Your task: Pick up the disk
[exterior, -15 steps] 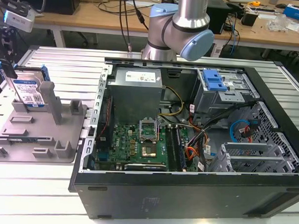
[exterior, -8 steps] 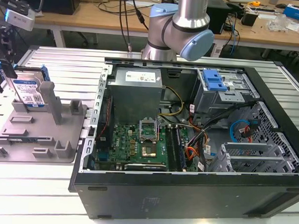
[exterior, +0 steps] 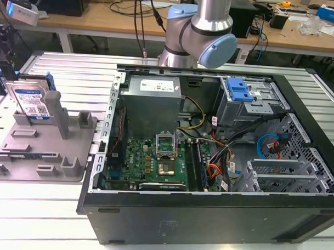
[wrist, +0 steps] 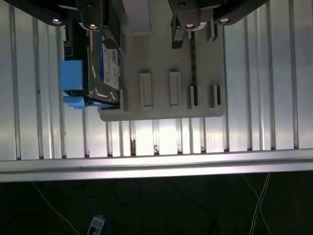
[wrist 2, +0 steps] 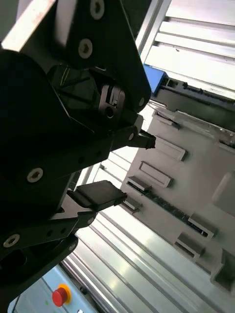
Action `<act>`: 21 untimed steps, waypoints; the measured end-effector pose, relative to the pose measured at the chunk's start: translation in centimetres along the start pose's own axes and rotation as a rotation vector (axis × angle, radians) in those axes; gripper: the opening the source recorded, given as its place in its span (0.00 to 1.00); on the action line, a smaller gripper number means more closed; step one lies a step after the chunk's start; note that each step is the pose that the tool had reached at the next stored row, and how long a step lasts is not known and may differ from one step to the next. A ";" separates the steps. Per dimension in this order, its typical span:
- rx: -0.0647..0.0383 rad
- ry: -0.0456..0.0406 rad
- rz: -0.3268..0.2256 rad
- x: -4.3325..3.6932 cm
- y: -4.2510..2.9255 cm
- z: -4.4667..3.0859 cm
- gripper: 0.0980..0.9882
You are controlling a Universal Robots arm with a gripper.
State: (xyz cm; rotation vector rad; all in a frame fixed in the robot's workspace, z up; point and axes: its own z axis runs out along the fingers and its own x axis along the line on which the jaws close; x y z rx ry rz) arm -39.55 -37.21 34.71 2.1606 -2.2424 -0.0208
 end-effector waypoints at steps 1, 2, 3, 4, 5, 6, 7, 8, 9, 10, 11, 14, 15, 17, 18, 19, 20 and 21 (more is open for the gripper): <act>0.000 0.0000 -0.001 -0.33 0.15 0.01 0.50; 0.000 0.0000 -0.004 -0.87 0.38 0.02 0.50; 0.000 0.0001 -0.006 -1.24 0.53 0.02 0.50; 0.000 0.0001 -0.007 -1.56 0.65 0.03 0.50; 0.000 0.0002 -0.010 -2.01 0.82 0.03 0.50; 0.000 0.0003 -0.011 -2.31 0.92 0.04 0.50; 0.000 0.0004 -0.014 -2.73 1.04 0.04 0.50; 0.000 0.0005 -0.016 -3.00 1.12 0.04 0.50; 0.000 0.0005 -0.019 -3.41 1.23 0.05 0.50; 0.000 0.0005 -0.021 -3.72 1.31 0.05 0.50; 0.000 0.0007 -0.026 -4.19 1.42 0.05 0.50; 0.001 0.0016 -0.041 -5.12 1.62 0.04 0.50; 0.001 0.0019 -0.048 -5.51 1.82 0.05 0.50; 0.001 0.0020 -0.051 -5.58 2.50 0.12 0.50; 0.000 0.0021 -0.052 -5.57 2.79 0.14 0.50; 0.001 0.0021 -0.053 -5.56 2.96 0.16 0.50; 0.001 0.0022 -0.054 -5.56 2.97 0.16 0.50; 0.001 0.0022 -0.054 -5.56 2.97 0.16 0.50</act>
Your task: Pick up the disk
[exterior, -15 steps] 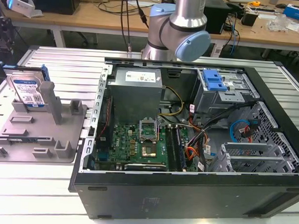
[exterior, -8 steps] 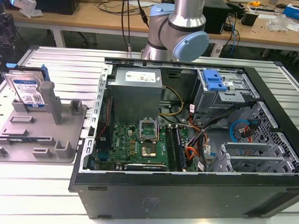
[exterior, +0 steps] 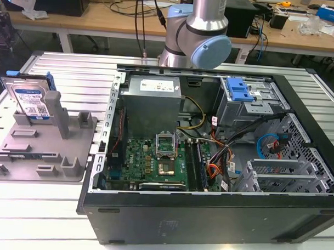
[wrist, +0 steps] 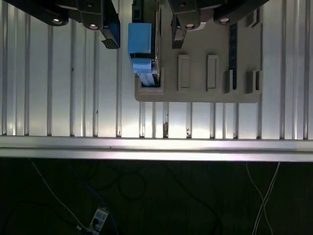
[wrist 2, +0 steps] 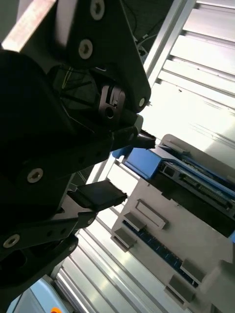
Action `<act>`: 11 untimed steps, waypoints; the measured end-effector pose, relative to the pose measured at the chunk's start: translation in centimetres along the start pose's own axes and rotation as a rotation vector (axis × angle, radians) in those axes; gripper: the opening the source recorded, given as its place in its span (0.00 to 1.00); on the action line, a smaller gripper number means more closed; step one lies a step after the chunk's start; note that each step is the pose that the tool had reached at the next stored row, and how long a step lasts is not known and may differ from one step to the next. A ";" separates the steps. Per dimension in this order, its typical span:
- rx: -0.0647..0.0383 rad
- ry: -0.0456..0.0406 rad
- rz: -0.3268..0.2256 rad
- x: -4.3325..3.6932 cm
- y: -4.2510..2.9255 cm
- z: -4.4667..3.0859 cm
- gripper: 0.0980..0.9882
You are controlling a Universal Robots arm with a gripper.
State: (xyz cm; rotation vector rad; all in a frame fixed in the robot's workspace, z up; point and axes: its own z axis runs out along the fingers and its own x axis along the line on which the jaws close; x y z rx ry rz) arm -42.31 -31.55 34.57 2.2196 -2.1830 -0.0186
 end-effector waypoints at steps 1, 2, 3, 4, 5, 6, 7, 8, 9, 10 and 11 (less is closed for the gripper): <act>0.000 0.0000 0.000 0.00 0.00 -0.01 0.50; 0.000 0.0002 0.000 -0.02 0.01 0.00 0.50; 0.000 0.0002 0.000 -0.02 0.01 0.00 0.50; 0.000 0.0002 0.000 -0.02 0.01 0.00 0.50; 0.000 0.0002 0.000 -0.02 0.01 0.00 0.50; 0.000 0.0001 0.000 -0.02 -0.12 0.00 0.50; 0.000 0.0002 0.000 -0.01 -0.42 0.00 0.50; 0.000 0.0001 0.000 -0.01 -0.51 0.01 0.50; 0.000 0.0001 0.000 -0.01 -0.63 0.04 0.50; 0.000 0.0001 0.001 -0.01 -0.71 0.13 0.50; 0.000 0.0001 0.001 -0.02 -0.72 0.23 0.50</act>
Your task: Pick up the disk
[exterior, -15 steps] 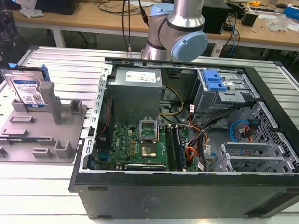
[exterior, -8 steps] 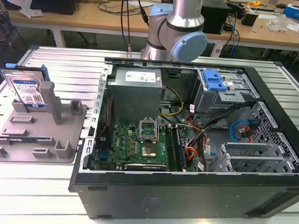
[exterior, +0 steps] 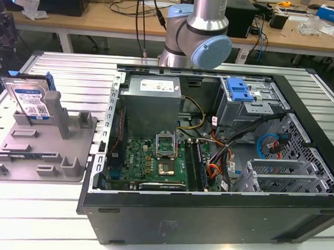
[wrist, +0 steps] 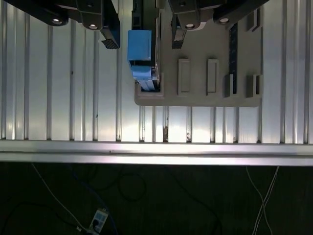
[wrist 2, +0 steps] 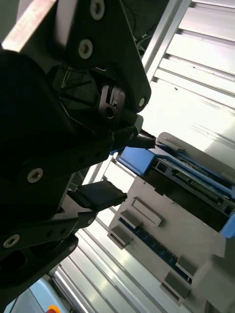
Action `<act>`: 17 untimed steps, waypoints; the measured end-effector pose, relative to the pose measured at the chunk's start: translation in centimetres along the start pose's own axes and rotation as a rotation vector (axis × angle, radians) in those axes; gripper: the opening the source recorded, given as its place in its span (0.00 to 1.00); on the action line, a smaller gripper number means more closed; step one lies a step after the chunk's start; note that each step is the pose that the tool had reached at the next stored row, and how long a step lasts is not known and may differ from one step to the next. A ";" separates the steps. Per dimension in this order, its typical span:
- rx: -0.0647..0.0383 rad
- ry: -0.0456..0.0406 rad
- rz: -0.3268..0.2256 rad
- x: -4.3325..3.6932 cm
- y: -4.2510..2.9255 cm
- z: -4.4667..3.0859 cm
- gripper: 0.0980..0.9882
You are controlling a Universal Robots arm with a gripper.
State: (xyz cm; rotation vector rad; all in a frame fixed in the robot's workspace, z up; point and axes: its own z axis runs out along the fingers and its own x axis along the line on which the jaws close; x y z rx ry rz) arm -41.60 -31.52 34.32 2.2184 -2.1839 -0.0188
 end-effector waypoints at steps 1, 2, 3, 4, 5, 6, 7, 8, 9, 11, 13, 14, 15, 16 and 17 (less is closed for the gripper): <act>0.000 0.0000 0.000 0.00 -0.01 0.11 0.50; 0.000 0.0000 0.000 0.00 -0.02 0.28 0.50; 0.000 0.0003 0.001 0.00 -0.03 0.46 0.50; 0.000 0.0007 0.001 0.00 -0.03 0.69 0.50; 0.000 0.0008 0.001 0.00 -0.04 0.80 0.50; 0.000 0.0010 0.001 0.00 -0.04 0.91 0.50; 0.000 0.0014 0.002 0.00 -0.04 1.09 0.50; 0.000 0.0018 0.002 0.00 -0.05 1.26 0.50; 0.000 0.0023 0.002 -0.01 -0.05 1.43 0.50; 0.000 0.0029 0.002 -0.01 -0.06 1.64 0.50; 0.000 0.0035 0.002 -0.01 -0.06 1.85 0.50; 0.000 0.0044 0.003 -0.02 -0.07 2.13 0.50; 0.000 0.0051 0.003 -0.02 -0.08 2.33 0.50; 0.000 0.0057 0.003 -0.03 -0.08 2.54 0.50; 0.000 0.0061 0.003 -0.04 -0.09 2.64 0.50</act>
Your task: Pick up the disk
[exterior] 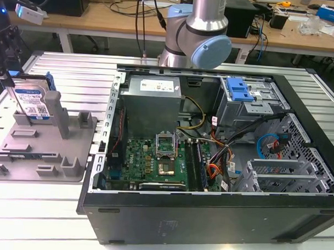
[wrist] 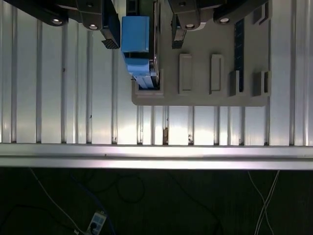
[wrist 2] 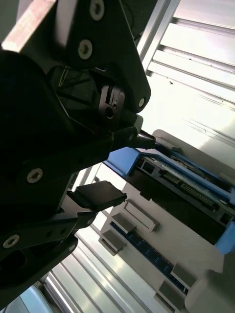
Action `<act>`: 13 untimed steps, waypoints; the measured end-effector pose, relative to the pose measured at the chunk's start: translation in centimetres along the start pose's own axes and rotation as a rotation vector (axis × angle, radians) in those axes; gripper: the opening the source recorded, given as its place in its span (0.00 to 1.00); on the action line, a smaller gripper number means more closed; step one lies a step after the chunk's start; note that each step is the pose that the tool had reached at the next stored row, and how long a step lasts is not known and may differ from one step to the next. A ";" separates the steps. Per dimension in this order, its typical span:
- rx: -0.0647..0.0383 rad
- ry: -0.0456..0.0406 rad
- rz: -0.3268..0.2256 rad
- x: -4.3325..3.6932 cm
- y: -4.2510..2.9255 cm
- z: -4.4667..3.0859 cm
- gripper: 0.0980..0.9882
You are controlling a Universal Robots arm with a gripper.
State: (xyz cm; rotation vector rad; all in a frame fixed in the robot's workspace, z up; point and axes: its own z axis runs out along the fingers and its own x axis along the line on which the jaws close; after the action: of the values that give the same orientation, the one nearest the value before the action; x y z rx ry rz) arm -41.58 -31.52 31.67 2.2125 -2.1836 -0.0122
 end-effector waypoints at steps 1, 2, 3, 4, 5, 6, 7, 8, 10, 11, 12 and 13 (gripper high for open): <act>0.000 0.0005 0.000 -0.01 0.00 0.12 0.50; 0.000 0.0010 0.000 -0.03 0.00 0.24 0.50; 0.000 0.0019 0.000 -0.07 -0.01 0.48 0.50; 0.000 0.0024 0.000 -0.10 -0.01 0.60 0.50; 0.000 0.0030 0.000 -0.20 -0.02 0.74 0.50; 0.000 0.0036 0.000 -0.33 0.02 0.82 0.50; 0.000 0.0050 0.000 -0.55 0.12 0.90 0.50; 0.000 0.0064 0.000 -0.69 0.21 1.02 0.50; 0.000 0.0076 0.000 -0.74 0.28 1.17 0.50; 0.000 0.0078 0.000 -0.73 0.28 1.18 0.50; 0.000 0.0079 0.000 -0.73 0.28 1.18 0.50; 0.000 0.0078 0.000 -0.74 0.28 1.20 0.50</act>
State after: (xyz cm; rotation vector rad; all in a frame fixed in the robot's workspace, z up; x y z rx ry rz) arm -41.91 -30.80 30.47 2.2084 -2.1798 -0.0039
